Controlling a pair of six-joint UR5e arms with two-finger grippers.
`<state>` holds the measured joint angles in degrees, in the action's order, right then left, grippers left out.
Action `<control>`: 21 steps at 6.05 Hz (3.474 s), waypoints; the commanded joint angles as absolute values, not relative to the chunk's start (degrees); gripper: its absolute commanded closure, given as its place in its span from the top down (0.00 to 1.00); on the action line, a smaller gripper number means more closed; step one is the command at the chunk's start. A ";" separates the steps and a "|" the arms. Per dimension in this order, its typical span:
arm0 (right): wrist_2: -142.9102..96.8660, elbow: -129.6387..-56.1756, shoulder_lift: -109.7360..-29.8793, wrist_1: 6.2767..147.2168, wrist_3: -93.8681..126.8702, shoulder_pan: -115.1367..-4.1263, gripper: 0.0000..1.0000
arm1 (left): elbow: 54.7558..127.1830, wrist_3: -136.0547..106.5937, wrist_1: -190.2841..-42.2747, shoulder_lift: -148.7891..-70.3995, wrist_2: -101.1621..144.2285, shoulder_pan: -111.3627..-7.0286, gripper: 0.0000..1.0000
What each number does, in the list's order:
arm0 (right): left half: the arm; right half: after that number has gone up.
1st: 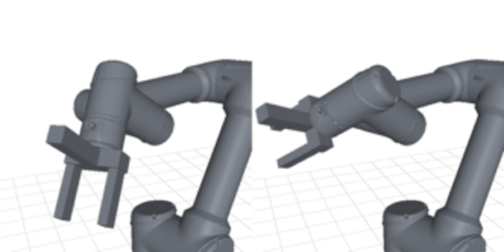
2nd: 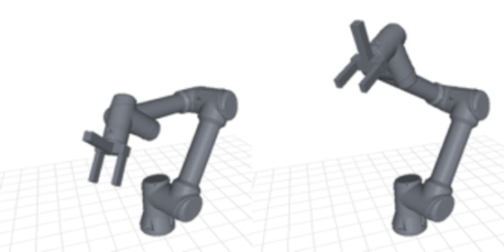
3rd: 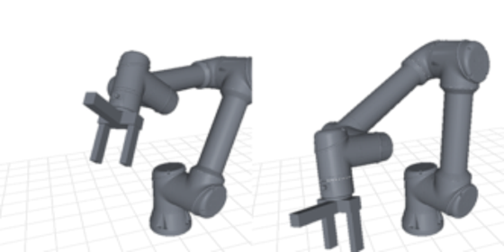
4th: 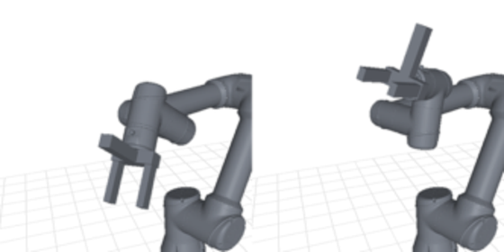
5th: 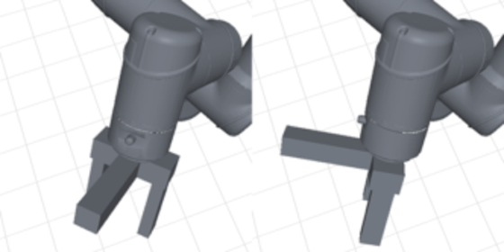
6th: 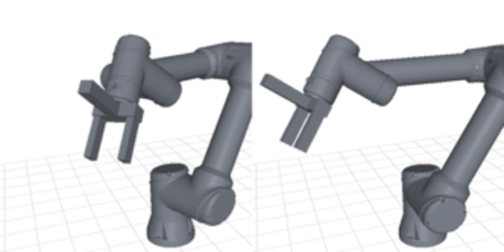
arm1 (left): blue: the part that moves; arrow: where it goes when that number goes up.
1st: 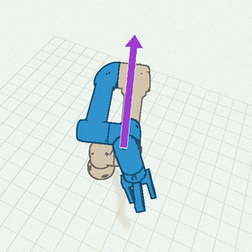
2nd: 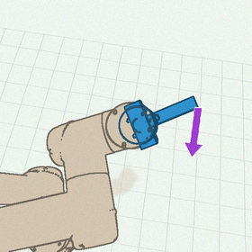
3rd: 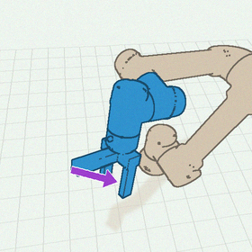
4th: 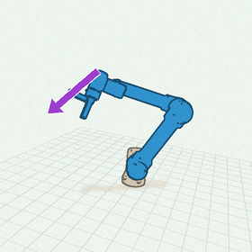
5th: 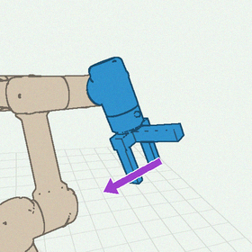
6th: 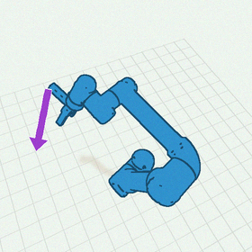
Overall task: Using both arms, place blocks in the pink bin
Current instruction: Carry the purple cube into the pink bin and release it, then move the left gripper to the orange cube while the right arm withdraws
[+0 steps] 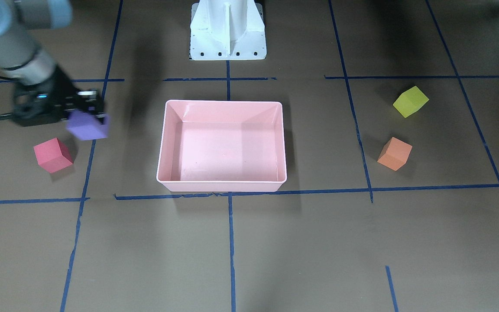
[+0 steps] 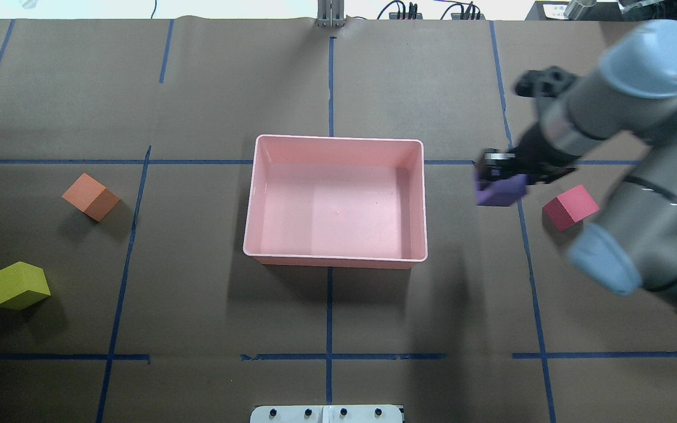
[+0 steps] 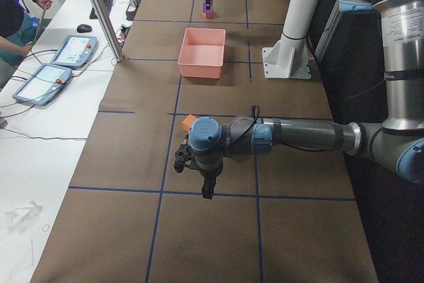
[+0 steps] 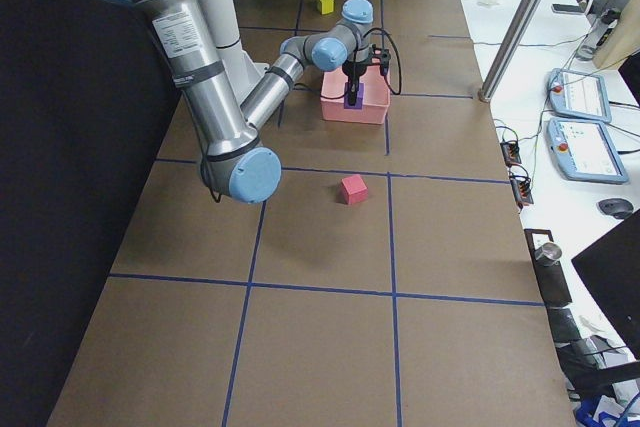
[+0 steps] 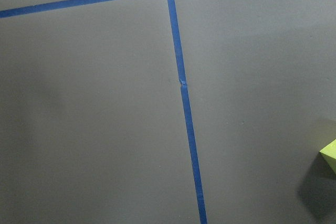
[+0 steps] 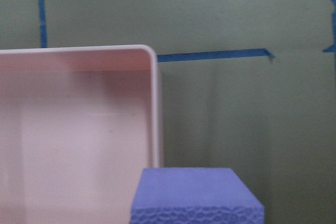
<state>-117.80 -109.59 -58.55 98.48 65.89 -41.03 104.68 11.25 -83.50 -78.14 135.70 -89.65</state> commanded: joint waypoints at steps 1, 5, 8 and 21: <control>-111.56 -102.24 -48.27 100.20 74.86 -34.91 0.81 | 104.68 11.25 -83.50 -78.13 135.70 -89.65 1.00; -113.29 -102.74 -52.62 99.67 61.34 -40.15 1.00 | 105.64 11.25 -83.58 -78.31 135.70 -89.21 1.00; -121.71 -104.23 -59.90 99.76 41.65 -51.56 1.00 | 104.42 10.64 -89.45 -88.13 135.78 -88.07 1.00; -133.07 -106.96 -92.29 99.58 -16.43 -80.60 1.00 | 92.82 -16.95 -113.03 -99.84 124.98 -52.39 1.00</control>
<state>-133.13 -107.01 -92.23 99.58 -16.37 -80.61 93.40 -15.87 -112.95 -99.82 125.05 -53.48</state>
